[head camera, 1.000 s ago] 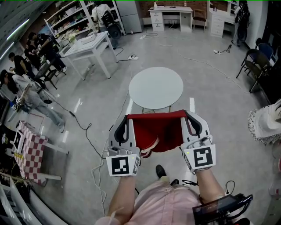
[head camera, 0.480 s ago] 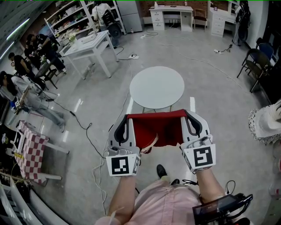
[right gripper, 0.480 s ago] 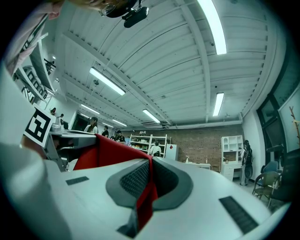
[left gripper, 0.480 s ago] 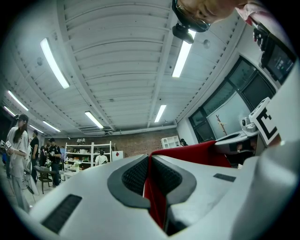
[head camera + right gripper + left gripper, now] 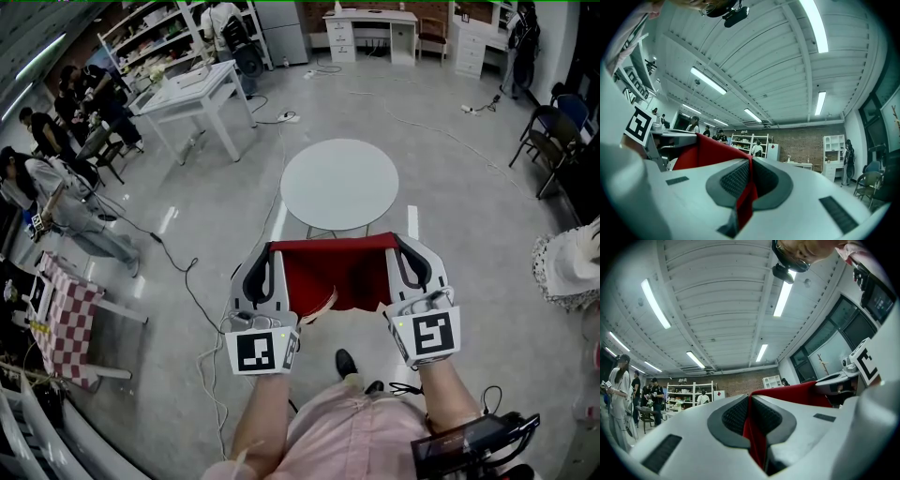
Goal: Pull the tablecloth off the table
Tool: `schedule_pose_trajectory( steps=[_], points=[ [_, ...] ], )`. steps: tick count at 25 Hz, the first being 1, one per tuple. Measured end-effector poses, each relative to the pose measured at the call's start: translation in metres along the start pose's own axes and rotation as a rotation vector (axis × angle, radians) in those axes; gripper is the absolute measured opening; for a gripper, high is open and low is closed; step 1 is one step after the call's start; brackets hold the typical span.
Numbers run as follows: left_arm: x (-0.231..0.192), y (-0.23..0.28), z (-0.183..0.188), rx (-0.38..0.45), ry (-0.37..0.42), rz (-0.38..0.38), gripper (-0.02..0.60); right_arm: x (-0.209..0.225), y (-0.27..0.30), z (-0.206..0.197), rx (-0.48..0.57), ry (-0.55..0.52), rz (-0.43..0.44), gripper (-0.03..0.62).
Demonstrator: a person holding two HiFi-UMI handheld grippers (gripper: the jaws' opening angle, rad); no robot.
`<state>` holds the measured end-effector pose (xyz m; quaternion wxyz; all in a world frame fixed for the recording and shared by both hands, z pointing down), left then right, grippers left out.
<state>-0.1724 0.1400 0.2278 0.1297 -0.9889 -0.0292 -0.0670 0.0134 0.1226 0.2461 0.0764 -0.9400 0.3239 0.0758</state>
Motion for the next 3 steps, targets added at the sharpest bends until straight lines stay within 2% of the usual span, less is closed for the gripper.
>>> schedule_pose_trajectory(
  steps=[3],
  points=[
    [-0.0024,0.0002,-0.0007,0.001,0.001,0.002,0.038,-0.0019,0.0021,-0.0003,0.005,-0.008,0.004,0.025]
  ],
)
Point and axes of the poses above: the fingertips, and each gripper's own axes: y forward along the fingers, x to its right, z out of its top, the point moved 1 cm from there along -y, backward along the fingers, and after that the axes turned 10 degrees about z, right-handed, at the moved point
